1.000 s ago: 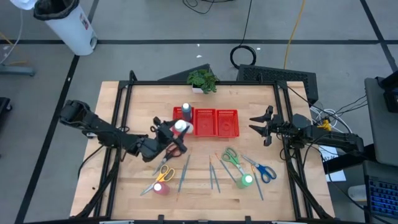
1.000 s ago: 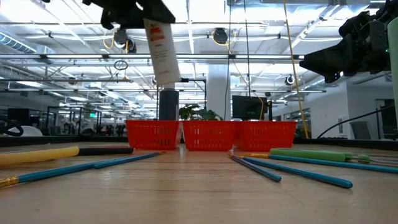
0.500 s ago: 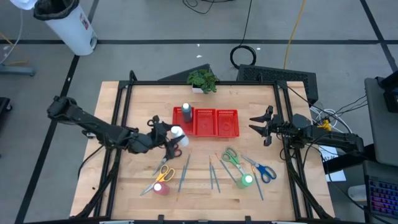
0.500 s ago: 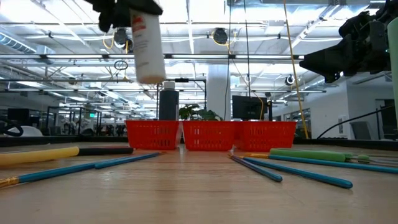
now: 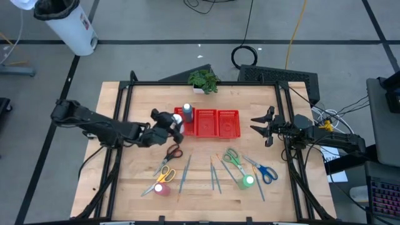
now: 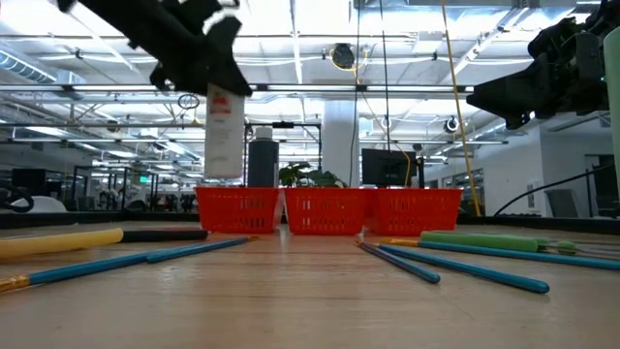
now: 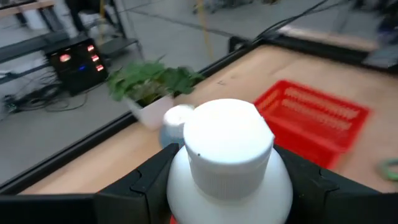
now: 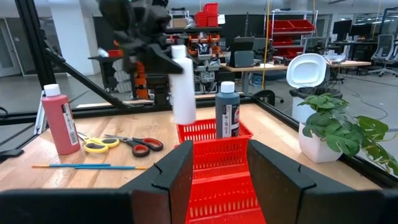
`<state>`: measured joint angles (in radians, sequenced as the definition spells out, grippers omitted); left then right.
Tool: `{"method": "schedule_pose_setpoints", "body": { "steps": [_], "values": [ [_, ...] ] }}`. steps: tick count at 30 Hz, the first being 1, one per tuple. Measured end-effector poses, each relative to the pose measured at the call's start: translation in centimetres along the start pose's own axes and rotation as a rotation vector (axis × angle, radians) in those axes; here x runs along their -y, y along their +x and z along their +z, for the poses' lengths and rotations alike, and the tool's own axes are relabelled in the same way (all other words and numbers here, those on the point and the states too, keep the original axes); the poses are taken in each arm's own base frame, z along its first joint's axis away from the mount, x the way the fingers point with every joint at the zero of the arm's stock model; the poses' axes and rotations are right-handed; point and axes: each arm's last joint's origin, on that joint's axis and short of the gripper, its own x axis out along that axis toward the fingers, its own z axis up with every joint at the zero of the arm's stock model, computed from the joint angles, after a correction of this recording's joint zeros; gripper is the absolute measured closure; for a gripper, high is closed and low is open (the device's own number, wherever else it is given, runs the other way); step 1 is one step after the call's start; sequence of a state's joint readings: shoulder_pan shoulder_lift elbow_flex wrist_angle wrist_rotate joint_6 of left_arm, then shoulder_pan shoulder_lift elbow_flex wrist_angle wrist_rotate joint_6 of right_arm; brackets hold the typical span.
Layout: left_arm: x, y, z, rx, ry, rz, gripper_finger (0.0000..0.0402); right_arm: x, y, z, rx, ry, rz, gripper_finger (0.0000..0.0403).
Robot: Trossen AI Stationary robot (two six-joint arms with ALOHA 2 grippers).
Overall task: Pick & Place Paint Supplies
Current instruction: Put the white paint bottle into the left red bin
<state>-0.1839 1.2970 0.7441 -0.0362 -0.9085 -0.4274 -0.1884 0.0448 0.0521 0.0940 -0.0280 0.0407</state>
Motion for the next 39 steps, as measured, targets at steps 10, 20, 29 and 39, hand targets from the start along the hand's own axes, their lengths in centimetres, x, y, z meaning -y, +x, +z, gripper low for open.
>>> {"method": "schedule_pose_setpoints", "body": {
  "steps": [10,20,29,39],
  "values": [
    [-1.4,3.2,-0.3,-0.024,-0.027,0.133,0.0184,0.0,0.0,0.0,0.0,0.0,0.0,0.0261],
    [-1.7,4.7,-0.5,-0.017,-0.061,0.173,0.0184,0.0,0.0,0.0,0.002,0.0,0.0,0.0261],
    [-1.0,6.5,-2.1,-0.012,-0.042,0.244,0.0185,0.0,0.0,0.0,0.003,0.0,-0.001,0.0261],
    [-0.5,7.4,-3.0,0.0,-0.065,0.27,0.0185,0.0,0.1,-0.2,-0.019,0.001,-0.001,0.0261]
  ]
}}
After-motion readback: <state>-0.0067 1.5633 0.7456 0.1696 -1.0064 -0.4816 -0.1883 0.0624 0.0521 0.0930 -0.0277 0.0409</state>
